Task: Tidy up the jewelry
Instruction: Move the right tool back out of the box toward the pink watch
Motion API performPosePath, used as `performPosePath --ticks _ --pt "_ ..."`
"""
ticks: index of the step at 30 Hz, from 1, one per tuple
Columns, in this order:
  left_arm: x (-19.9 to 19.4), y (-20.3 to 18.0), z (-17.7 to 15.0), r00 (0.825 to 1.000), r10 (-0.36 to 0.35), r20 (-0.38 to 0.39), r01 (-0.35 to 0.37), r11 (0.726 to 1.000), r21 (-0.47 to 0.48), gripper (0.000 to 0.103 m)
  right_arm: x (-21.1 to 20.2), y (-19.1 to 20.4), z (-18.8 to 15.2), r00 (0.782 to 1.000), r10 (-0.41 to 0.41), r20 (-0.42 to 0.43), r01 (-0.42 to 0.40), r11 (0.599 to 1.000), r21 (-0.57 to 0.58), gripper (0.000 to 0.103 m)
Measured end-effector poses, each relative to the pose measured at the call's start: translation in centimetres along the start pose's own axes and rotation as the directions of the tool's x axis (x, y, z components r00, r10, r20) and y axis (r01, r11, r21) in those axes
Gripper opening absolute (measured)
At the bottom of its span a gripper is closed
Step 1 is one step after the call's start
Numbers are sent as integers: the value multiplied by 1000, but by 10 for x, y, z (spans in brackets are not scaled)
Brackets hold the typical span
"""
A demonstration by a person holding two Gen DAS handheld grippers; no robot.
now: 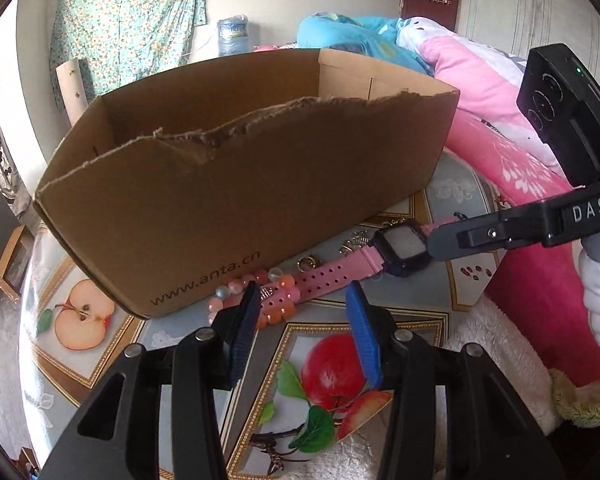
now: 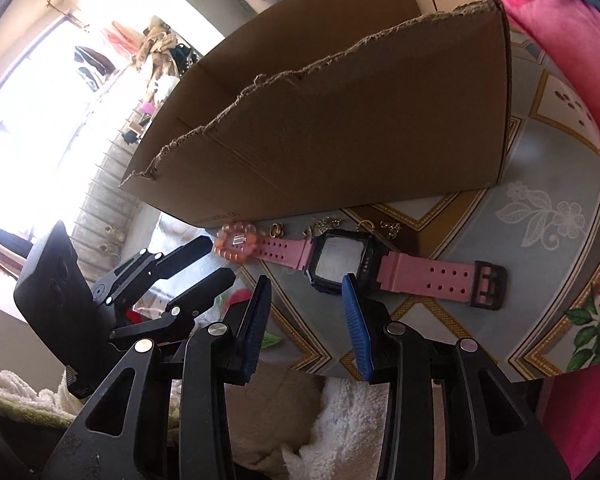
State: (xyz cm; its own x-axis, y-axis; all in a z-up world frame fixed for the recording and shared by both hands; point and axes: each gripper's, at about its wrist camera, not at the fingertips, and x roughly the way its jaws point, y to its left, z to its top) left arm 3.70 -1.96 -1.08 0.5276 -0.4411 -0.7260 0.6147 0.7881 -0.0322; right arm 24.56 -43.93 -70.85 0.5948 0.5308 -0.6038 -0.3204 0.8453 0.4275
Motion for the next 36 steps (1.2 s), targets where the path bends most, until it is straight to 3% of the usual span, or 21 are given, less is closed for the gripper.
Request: performPosePath --ticks 6,14,16,24,30,36 --pt "15 3 2 999 35 -23 -34 999 23 39 8 4 6 1000 -1 -16 1 1000 -3 37" --pt "24 -4 0 994 93 -54 -87 992 90 16 12 2 16 1000 10 -17 -10 1000 -3 37" --pt "24 -4 1 996 73 -54 -69 994 81 9 8 -3 12 1000 13 -16 -13 1000 -4 37" --pt "3 6 2 998 59 37 -61 997 52 9 5 -6 3 1000 17 -10 -17 1000 -6 37" --pt "-19 18 8 991 89 97 -90 996 13 9 4 -3 -3 1000 16 -2 -16 1000 -10 37" --pt "-33 49 2 994 69 84 -58 990 -125 9 1 2 -8 1000 18 5 -18 1000 -21 37"
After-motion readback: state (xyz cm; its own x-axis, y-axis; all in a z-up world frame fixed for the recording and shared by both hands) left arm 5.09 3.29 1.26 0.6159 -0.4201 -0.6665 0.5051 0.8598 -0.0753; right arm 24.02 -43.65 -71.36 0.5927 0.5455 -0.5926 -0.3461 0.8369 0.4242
